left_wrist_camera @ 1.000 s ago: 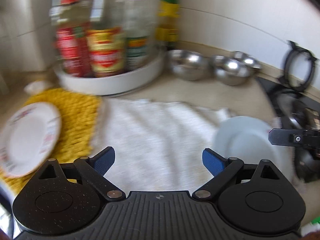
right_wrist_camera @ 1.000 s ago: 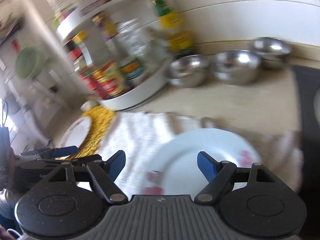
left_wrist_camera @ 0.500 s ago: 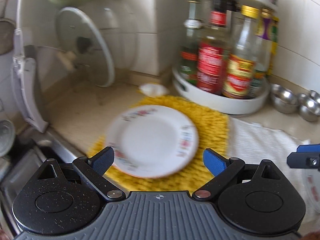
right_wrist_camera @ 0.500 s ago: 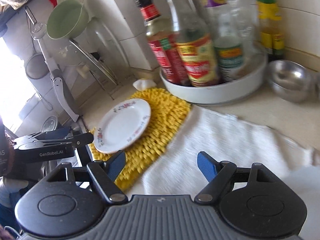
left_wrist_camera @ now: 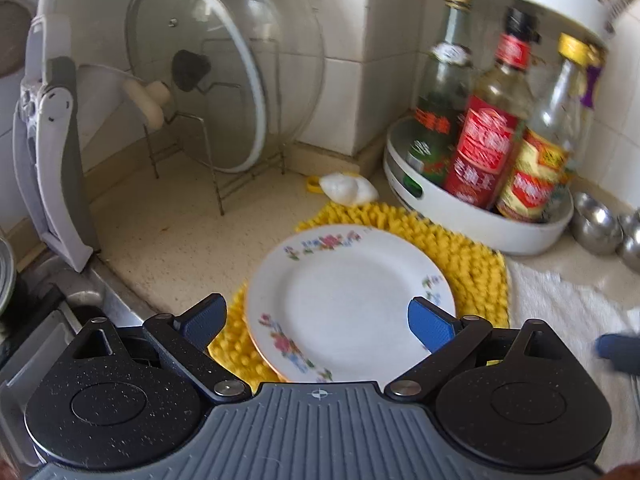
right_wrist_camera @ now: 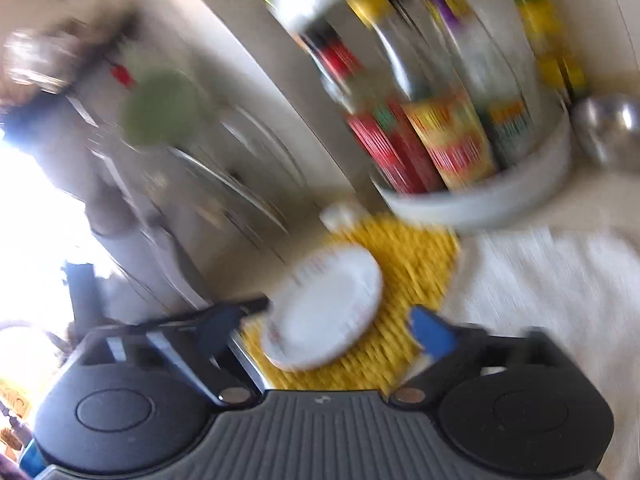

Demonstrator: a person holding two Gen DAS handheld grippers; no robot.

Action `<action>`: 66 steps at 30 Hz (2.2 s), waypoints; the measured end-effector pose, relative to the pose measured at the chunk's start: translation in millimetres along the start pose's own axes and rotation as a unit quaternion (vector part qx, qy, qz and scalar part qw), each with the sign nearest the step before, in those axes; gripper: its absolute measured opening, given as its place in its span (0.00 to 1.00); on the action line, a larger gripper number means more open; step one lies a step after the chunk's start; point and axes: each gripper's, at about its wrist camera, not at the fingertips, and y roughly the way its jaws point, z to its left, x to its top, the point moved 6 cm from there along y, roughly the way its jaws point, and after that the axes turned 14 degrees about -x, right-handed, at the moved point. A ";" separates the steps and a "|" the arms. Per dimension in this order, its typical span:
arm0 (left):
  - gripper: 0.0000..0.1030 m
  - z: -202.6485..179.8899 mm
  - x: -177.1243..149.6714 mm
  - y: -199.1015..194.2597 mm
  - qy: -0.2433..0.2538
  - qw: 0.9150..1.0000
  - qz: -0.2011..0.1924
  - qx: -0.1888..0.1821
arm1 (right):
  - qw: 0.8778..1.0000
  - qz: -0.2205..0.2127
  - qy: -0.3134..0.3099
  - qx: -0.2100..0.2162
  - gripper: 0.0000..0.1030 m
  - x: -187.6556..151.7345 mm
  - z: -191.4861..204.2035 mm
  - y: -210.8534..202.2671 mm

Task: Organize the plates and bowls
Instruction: 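Move the left tool to the small floral plate on the yellow mat, then grasp the small floral plate rim with the left tool and lift it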

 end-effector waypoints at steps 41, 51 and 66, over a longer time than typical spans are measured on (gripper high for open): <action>0.94 43.2 0.5 68.7 0.026 0.991 0.083 -0.104 | 0.975 0.199 -0.081 -0.052 0.92 -2.4 22.9 172.6; 0.95 43.6 2.1 90.4 0.016 0.985 0.102 -0.137 | 0.974 0.218 -0.052 -0.035 0.85 -2.4 15.8 187.3; 0.92 10.4 0.1 82.1 0.020 0.981 0.108 -0.160 | 0.968 0.232 -0.034 -0.092 0.85 6.4 -13.9 144.8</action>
